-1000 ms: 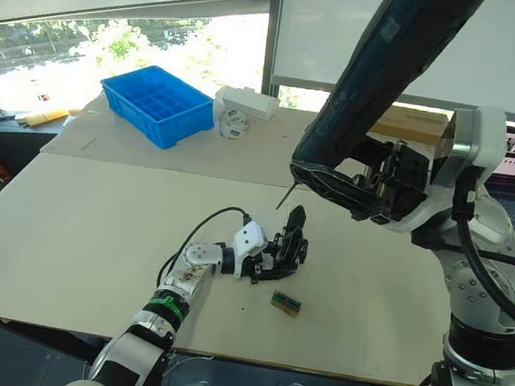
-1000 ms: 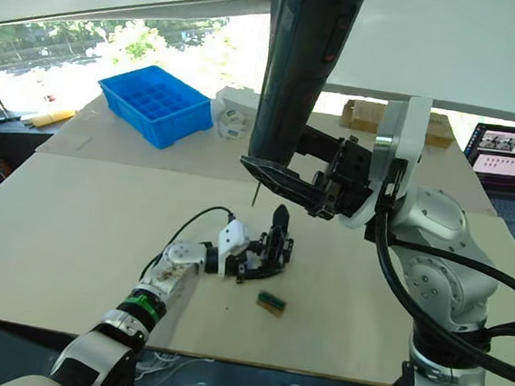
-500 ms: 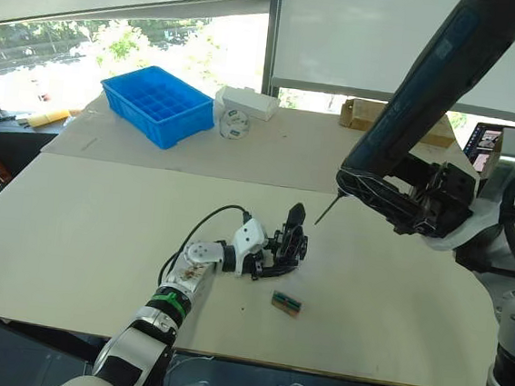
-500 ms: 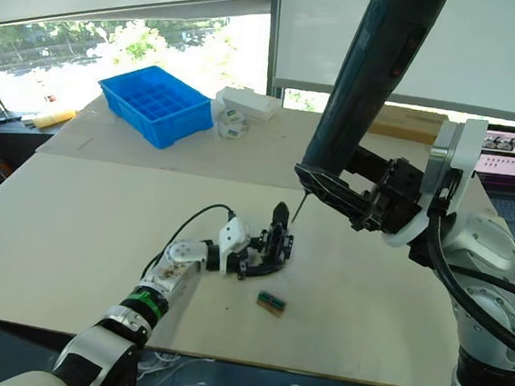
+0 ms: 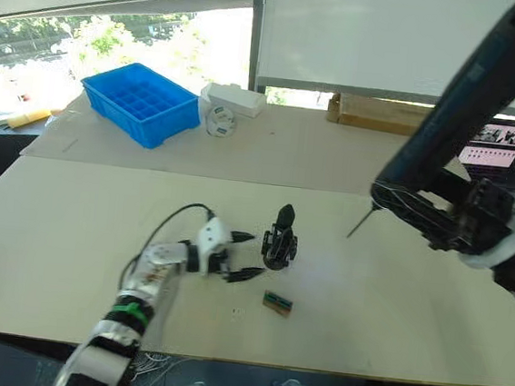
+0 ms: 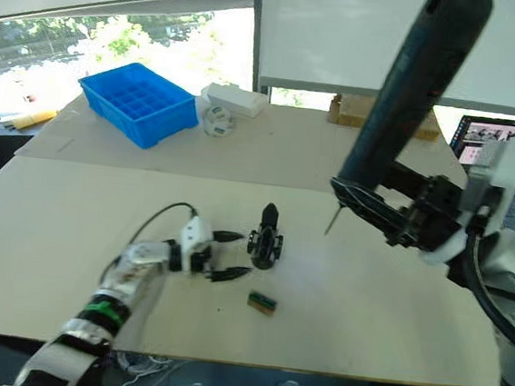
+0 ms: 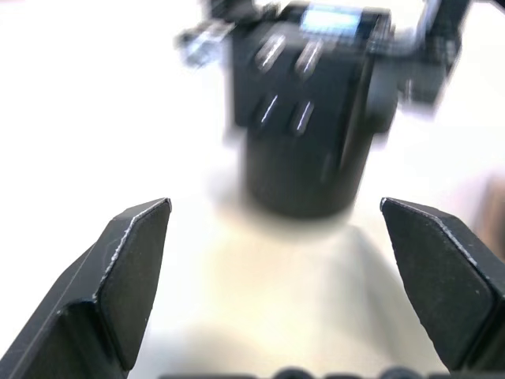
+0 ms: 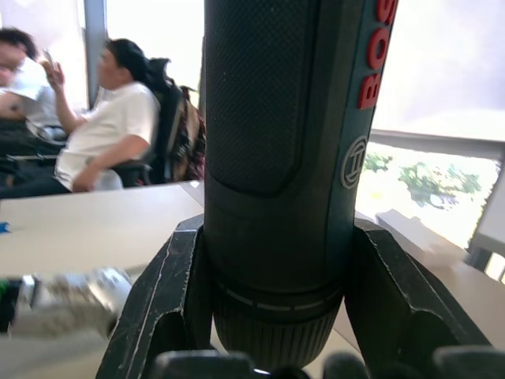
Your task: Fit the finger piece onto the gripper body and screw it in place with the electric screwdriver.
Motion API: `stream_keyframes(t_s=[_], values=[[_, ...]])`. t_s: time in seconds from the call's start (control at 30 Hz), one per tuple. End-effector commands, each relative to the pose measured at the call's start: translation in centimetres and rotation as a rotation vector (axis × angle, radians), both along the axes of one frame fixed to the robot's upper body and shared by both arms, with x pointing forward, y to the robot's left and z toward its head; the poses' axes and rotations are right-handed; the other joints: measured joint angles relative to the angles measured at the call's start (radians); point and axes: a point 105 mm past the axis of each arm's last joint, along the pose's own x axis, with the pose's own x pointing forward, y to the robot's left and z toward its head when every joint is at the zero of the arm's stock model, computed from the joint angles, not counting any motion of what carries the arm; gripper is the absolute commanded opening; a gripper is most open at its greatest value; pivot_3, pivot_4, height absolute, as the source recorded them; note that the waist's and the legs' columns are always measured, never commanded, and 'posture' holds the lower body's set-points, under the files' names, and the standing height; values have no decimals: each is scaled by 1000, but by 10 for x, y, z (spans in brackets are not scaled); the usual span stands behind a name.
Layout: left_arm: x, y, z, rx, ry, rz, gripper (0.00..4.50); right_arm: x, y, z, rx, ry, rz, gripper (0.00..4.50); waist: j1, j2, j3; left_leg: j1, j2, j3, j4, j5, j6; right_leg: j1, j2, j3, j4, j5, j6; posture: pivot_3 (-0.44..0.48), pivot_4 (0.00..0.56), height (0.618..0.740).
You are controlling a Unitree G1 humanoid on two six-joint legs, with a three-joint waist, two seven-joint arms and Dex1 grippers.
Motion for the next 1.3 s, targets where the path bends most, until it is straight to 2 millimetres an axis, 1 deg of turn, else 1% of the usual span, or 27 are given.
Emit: stream_keyframes(t_s=[0.03, 0.1, 0.2, 0.33, 0.4, 0.5, 0.57, 0.6, 0.7, 0.73, 0.8, 0.83, 0.87, 0.93, 1.03, 1.1, 1.13, 1.23, 1.3], values=[[-11, 39, 11, -6, 45, 8, 4482, -14, -23, 15, 9, -83, -97, 1919, 4, 0, 1, -1, 0, -1, -1, 0, 0, -1, 1, 0, 0, 0, -1, 0, 150, 740], [-18, 58, 22, -3, 37, -5, 4482, -18, -40, 10, 22, -82, -180, 1919, 9, 0, 3, -2, 1, -1, -1, 0, -1, -2, 1, -1, 0, -1, -1, 0, 150, 740], [-25, 87, 36, 15, 11, -3, 4482, -28, -61, -9, 1, -64, -294, 1919, 26, -2, 4, -5, 0, 0, 0, 0, 0, -3, 1, -1, 0, -1, 0, 0, 150, 740], [-32, 122, 44, 93, -45, 20, 4482, -41, -82, -36, -66, -48, -415, 1919, 35, -2, 4, -8, -3, 0, 0, -1, 1, -6, 2, -1, 0, -3, 4, 0, 150, 740], [-33, 138, 48, 97, -55, 61, 4482, -48, -92, -50, -116, -32, -453, 1919, 33, -1, 4, -8, -4, 1, 0, -1, 2, -6, 3, -1, 0, -3, 6, 0, 150, 740], [-36, 154, 50, 104, -52, 103, 4482, -56, -99, -60, -112, -17, -488, 1919, 28, -1, 5, -7, -4, 2, 0, -1, 1, -7, 4, -1, 0, -5, 9, 0, 150, 740], [-38, 156, 51, 99, -47, 102, 4482, -57, -95, -60, -109, -28, -474, 1919, 24, -1, 7, -6, -4, 3, 0, -1, 1, -7, 5, 1, 1, -5, 10, 0, 150, 740], [-39, 154, 52, 95, -46, 86, 4482, -55, -90, -59, -106, -36, -457, 1919, 22, -1, 8, -6, -4, 4, 0, -1, 1, -7, 4, 1, 1, -6, 12, 0, 150, 740], [-43, 136, 54, 69, -49, 5, 4482, -50, -72, -52, -86, -67, -384, 1919, 19, -1, 9, -5, -3, 4, 0, -1, 1, -7, 3, 2, 2, -6, 12, 0, 150, 740], [-47, 125, 53, 71, -51, -48, 4482, -49, -61, -49, -64, -55, -326, 1919, 19, 0, 10, -5, -3, 4, 0, -1, 0, -7, 3, 2, 2, -5, 11, 0, 150, 740], [-57, 107, 51, 91, -52, -162, 4482, -51, -36, -47, -76, -34, -199, 1919, 20, 2, 11, -4, -3, 4, 0, -1, 0, -7, 0, 2, 2, -4, 10, 0, 150, 740], [-61, 101, 50, 99, -54, -201, 4482, -52, -28, -46, -89, -32, -159, 1919, 20, 3, 12, -4, -3, 4, 0, 0, 0, -8, 0, 2, 3, -3, 7, 0, 150, 740], [-66, 90, 50, 90, -47, -249, 4482, -50, -18, -43, -80, -40, -116, 1919, 20, 3, 12, -4, -3, 4, 0, 0, -1, -8, 0, 3, 3, -1, 3, 0, 150, 740], [-74, 70, 48, 77, -33, -327, 4482, -49, -1, -39, -68, -55, -45, 1919, 21, 2, 12, -5, -2, 4, 0, 0, -2, -9, 2, 2, 3, -1, 1, 0, 150, 740], [-87, 41, 32, 124, 12, -447, 4482, -47, 19, -40, -70, -60, 47, 1919, 24, 2, 12, -5, -3, 4, 0, 1, -2, -9, 7, 2, 3, -1, 1, 0, 150, 740], [-93, 22, 21, 165, -8, -515, 4482, -45, 30, -41, -56, -60, 94, 1919, 28, 2, 12, -5, -4, 4, 1, 1, -2, -8, 7, 2, 3, -1, 1, 0, 150, 740], [-92, 13, 18, 163, -14, -522, 4482, -44, 35, -42, -56, -60, 120, 1919, 30, 2, 12, -5, -4, 5, 1, 1, -2, -8, 7, 2, 3, -1, 1, 0, 150, 740], [-79, -11, 17, 116, -26, -469, 4482, -43, 50, -48, -70, -70, 185, 1919, 31, 0, 13, -6, -4, 5, 3, 0, -1, -8, 7, 1, 2, 0, 2, 0, 150, 740], [-73, -22, 14, 101, -31, -438, 4482, -42, 56, -52, -85, -77, 215, 1919, 31, 0, 14, -7, -4, 4, 4, 1, -1, -8, 7, 1, 3, 0, 2, 0, 150, 740]])
